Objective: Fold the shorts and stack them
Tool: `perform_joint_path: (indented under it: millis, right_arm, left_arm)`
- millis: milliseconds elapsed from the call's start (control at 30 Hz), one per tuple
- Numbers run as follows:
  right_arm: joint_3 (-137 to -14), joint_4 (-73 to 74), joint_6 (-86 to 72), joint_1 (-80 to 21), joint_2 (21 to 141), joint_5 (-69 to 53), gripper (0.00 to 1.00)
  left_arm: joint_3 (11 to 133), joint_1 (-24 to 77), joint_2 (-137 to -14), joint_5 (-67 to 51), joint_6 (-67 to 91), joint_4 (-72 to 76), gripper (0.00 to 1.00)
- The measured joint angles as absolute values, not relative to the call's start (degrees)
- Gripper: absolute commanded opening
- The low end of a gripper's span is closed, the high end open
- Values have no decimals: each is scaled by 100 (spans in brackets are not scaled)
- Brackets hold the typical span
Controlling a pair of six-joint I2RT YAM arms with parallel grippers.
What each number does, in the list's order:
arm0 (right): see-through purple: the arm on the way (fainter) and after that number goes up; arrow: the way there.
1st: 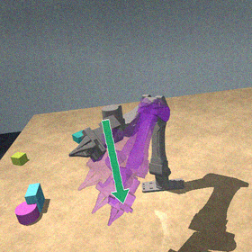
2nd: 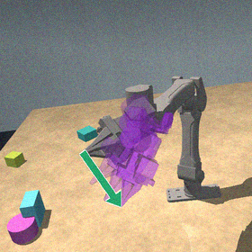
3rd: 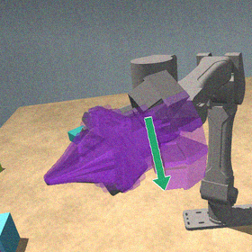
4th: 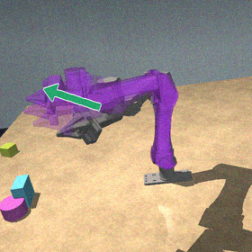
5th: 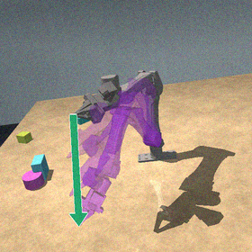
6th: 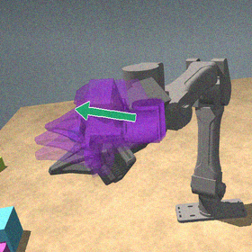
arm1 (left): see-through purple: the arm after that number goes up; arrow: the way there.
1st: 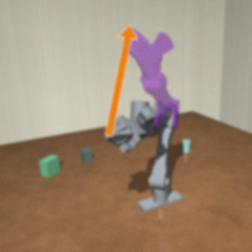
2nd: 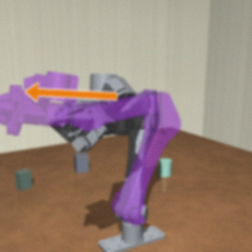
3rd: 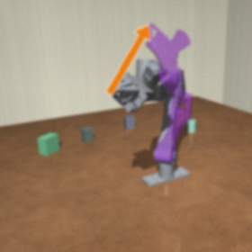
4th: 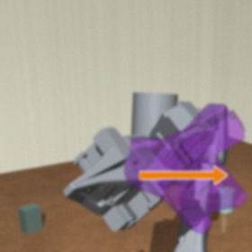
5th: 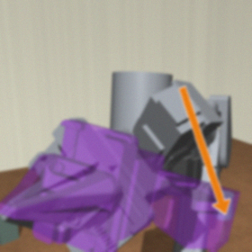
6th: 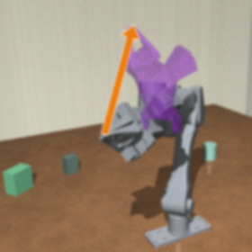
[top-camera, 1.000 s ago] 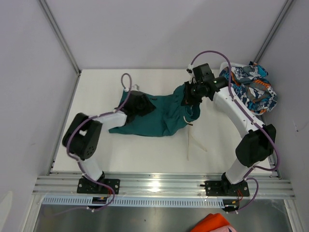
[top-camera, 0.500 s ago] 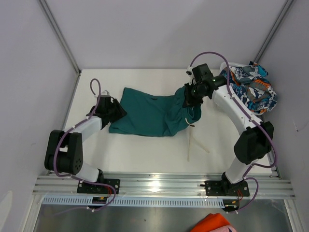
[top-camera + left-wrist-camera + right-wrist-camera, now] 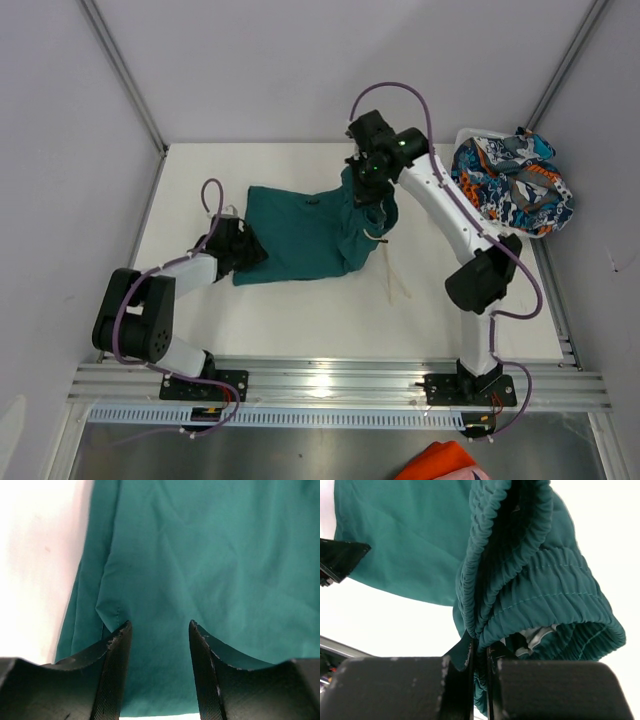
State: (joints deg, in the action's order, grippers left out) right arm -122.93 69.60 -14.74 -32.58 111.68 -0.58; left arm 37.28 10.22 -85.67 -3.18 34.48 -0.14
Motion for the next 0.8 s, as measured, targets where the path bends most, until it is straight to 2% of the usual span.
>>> perform_joint_path:
  millis: [133,267,467,800]
  right_arm:
    - [-13443,7430,-1538,-3741,11944,320,0]
    - [-14042,7524,-1621,-4032,12477,434,0]
    - [-14064,7596,-1776,-4119,12680,180,0]
    - [-13552,6893,-2182,-4115,12643,-657,0]
  left_arm:
    - [3610,1194,-8473,-314,3448,47,53]
    - [3546,1216,-8458,-307,3446,165,52]
    - [3310,1319,-8329,-311,3454,443,51]
    - [3262,1660,-8322,-322,3496,563,50]
